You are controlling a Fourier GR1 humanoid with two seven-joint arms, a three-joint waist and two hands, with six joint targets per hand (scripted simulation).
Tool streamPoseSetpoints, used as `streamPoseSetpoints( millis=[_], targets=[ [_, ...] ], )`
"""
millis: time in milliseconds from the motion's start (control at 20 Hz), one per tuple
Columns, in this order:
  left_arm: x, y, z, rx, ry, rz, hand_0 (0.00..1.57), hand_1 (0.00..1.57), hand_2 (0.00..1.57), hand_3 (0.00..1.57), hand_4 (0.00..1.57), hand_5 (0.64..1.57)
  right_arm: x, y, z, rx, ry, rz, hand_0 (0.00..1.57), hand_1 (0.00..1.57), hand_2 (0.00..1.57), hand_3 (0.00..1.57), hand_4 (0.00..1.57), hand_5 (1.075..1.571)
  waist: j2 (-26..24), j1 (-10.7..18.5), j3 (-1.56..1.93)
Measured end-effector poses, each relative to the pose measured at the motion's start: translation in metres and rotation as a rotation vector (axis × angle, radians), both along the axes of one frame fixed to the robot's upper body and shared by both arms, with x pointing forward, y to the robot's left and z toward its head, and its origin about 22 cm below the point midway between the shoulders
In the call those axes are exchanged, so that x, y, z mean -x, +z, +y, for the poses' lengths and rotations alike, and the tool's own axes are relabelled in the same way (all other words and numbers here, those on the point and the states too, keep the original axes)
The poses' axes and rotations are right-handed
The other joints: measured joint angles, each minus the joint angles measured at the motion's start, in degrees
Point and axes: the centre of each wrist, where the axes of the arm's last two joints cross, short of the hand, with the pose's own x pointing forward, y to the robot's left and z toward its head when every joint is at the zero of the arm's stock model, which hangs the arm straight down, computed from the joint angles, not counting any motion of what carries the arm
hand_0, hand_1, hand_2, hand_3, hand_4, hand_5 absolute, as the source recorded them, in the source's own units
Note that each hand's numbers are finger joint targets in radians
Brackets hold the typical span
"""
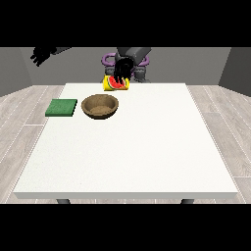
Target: Pick the cup and pour the ball into the bowl, then pick the bowl and place it on the pad
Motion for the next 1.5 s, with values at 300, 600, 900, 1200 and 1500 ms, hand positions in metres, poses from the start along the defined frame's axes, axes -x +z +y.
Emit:
streamPoseSetpoints(
  millis=[300,600,900,1200,1500],
  targets=[
    [0.008,0.007,-0.02,-0.254,0.005,-0.019,0.27,0.27,1.26,1.55,1.04,1.571,-0.013,-0.011,0.02,-0.016,0.033,0.018,0.0,0.0,0.0,0.33,0.69,1.552,-0.7,-1.8,-0.05],
    [0.027,0.012,-0.043,-0.388,-0.038,-0.004,0.0,0.0,1.06,1.54,1.11,1.571,-0.023,-0.009,0.023,-0.01,0.035,0.01,0.0,0.0,0.0,0.05,0.71,1.548,-0.4,-1.9,-0.07],
    [0.025,0.034,-0.042,-0.254,-0.048,-0.013,0.8,0.8,1.57,1.56,1.17,1.561,-0.027,-0.007,0.029,-0.01,-0.017,0.046,0.0,0.0,0.0,0.11,0.74,1.551,-2.0,1.6,-0.14],
    [0.007,0.071,0.004,0.266,-0.047,0.0,0.42,0.42,0.14,0.01,1.22,1.537,-0.02,-0.008,0.014,-0.005,-0.12,0.056,0.0,0.0,0.0,0.11,0.78,1.558,-1.8,8.8,-0.45],
    [-0.006,0.128,0.046,0.888,-0.056,0.021,0.0,0.0,0.0,0.0,1.07,1.571,-0.021,-0.011,0.018,-0.009,-0.181,0.05,0.0,0.0,0.0,0.0,0.77,1.556,-0.1,14.1,-0.83]
  ],
)
